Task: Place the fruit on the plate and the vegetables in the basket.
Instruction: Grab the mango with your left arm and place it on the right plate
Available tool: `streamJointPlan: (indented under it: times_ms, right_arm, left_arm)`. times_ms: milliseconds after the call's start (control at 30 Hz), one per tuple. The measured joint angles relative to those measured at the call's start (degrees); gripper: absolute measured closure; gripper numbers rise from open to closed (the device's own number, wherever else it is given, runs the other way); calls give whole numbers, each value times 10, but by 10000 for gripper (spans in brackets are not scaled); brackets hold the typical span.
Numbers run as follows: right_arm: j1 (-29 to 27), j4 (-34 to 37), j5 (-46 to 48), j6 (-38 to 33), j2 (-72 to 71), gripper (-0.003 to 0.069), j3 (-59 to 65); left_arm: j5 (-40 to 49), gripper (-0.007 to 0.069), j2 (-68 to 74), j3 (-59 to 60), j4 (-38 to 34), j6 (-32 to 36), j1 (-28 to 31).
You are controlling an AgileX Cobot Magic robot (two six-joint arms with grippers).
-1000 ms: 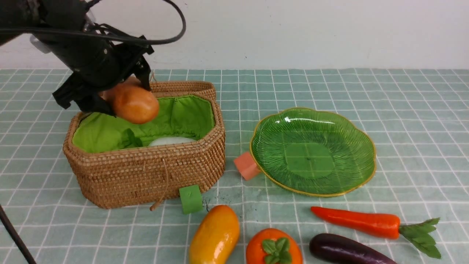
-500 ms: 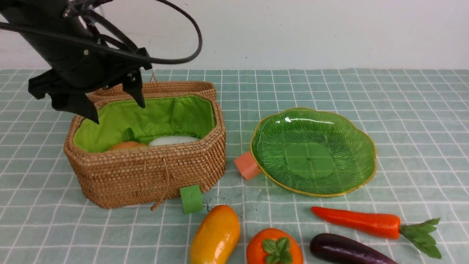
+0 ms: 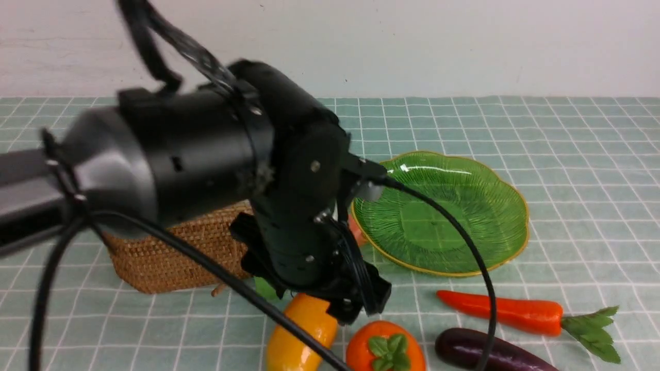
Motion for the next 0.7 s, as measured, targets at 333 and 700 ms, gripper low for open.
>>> streamJointPlan:
  times_ms: [333, 700]
  right_arm:
    - [0, 0, 0, 0, 0, 418, 0]
    - [0, 0, 0, 0, 0, 418, 0]
  left_arm:
    - [-23, 15, 117, 0, 55, -23, 1]
    - [-10, 45, 109, -2, 92, -27, 1]
